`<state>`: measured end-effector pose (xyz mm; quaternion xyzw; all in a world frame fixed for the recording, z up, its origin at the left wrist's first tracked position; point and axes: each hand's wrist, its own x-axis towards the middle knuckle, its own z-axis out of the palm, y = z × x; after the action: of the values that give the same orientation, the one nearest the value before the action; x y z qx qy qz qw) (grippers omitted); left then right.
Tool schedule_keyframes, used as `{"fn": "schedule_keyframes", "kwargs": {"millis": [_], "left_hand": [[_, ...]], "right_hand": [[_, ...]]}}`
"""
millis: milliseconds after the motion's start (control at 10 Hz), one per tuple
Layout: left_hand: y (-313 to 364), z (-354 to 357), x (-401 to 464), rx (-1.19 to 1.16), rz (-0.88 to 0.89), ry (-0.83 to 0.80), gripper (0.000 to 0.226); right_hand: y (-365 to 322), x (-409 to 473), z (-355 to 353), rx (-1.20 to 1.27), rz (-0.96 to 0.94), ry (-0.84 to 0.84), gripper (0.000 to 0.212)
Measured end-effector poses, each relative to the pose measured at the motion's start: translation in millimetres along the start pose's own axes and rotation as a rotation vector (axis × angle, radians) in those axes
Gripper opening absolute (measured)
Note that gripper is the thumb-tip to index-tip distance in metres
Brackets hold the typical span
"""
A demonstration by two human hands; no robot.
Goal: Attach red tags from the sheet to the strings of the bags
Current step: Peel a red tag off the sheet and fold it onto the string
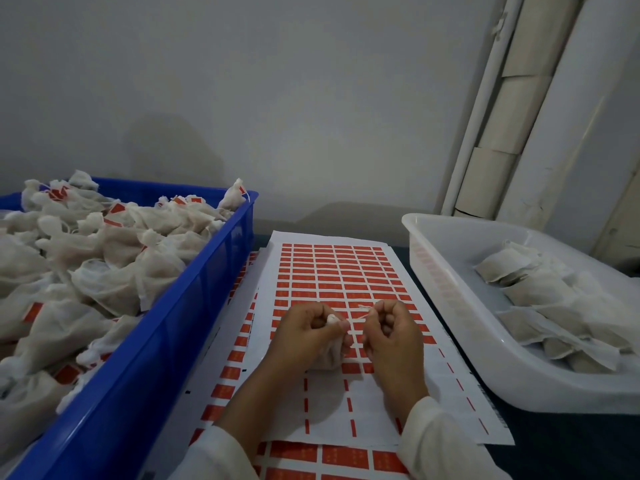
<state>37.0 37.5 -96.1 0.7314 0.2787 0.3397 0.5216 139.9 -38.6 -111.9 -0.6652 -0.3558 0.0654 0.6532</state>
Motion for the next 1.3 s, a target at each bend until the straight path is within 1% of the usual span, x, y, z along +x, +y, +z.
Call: {"fn": "schedule_keyframes", "kwargs": {"millis": [100,200,300,400,500,600,700,800,900,1000,1100,1200,1300], "left_hand": [[2.0,-1.3,-0.4,0.051,-0.019,-0.013,0.013],[3.7,-5.7,-1.6,0.018,-0.038,-0.072,0.017],[4.1,-12.3,-0.3,0.05,-0.119,-0.077,0.021],[1.0,-27.5,2.6,0.13,-0.265,0.081,0.019],[-1.8,-48.6,-2.3,0.313,-0.407,0.191,0.03],[-8.6,-60.4,-7.2,0.735,-0.475,0.162,0.048],[-1.8,-62.8,-11.3,0.696,-0.495,0.192,0.04],[0.1,-64.4,-9.2,0.589,-0.467,0.211,0.039],[0.3,-66.9,-5.7,0.249,-0.55,0.387,0.039],[-6.1,-69.5,7.9,0.295,-0.597,0.35,0.058],[-3.7,-70.6,7.0,0.293,-0.651,0.338,0.067],[-14.2,-71.3,9.7,0.317,-0.627,0.293,0.068],[-13.6,-69.0,8.5,0.292,-0.625,0.31,0.062]], "right_hand": [[-1.7,0.3,0.1,0.022,0.015,0.004,0.006],[-4.3,1.9,-1.6,0.051,0.019,0.007,0.006],[-6.4,1.7,-1.9,0.068,0.02,-0.077,0.005],[-11.4,-1.5,1.3,0.065,0.006,-0.204,0.011],[-12.4,-2.5,2.7,0.006,-0.013,-0.229,0.011],[-6.9,-7.7,5.2,-0.085,0.015,-0.24,0.01],[0.2,-17.2,11.4,-0.176,0.048,-0.339,0.008],[0.7,-19.5,12.5,-0.245,0.057,-0.374,0.008],[-2.1,-18.8,13.0,-0.309,0.034,-0.389,0.006],[1.6,-18.0,14.0,-0.347,-0.007,-0.405,0.006],[0.6,-16.9,16.8,-0.42,-0.061,-0.433,0.01],[-5.0,-18.6,25.0,-0.416,-0.075,-0.496,0.016],[-16.3,-20.4,41.6,-0.424,-0.12,-0.501,0.019]]}}
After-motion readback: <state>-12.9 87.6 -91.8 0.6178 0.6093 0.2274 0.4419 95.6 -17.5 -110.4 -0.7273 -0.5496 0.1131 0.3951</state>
